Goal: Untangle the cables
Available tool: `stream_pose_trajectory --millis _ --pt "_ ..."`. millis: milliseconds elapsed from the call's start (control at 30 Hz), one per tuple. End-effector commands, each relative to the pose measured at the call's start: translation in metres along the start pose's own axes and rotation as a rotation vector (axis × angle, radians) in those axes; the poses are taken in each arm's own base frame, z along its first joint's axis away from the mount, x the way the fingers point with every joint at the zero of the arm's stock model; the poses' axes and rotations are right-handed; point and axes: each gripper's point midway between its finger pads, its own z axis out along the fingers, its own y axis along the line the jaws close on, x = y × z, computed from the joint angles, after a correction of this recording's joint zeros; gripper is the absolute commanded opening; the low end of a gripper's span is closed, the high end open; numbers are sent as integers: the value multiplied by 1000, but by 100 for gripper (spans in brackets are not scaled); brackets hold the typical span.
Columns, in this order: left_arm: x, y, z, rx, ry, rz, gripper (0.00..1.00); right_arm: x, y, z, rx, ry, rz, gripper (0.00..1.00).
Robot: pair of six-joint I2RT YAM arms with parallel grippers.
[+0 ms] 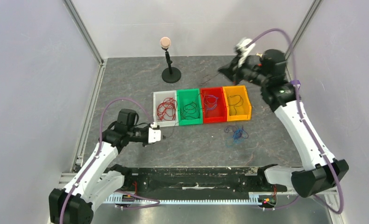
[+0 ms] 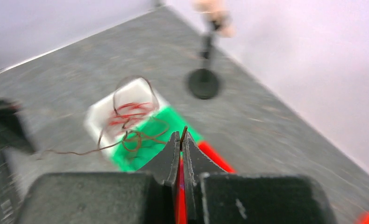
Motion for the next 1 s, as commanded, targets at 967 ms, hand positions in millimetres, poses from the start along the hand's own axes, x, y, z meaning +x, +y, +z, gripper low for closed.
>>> stream_pose_trajectory --millis 967 --pt "-124 192 31 -314 -294 -375 2 68 -22 60 -20 -17 235 0"
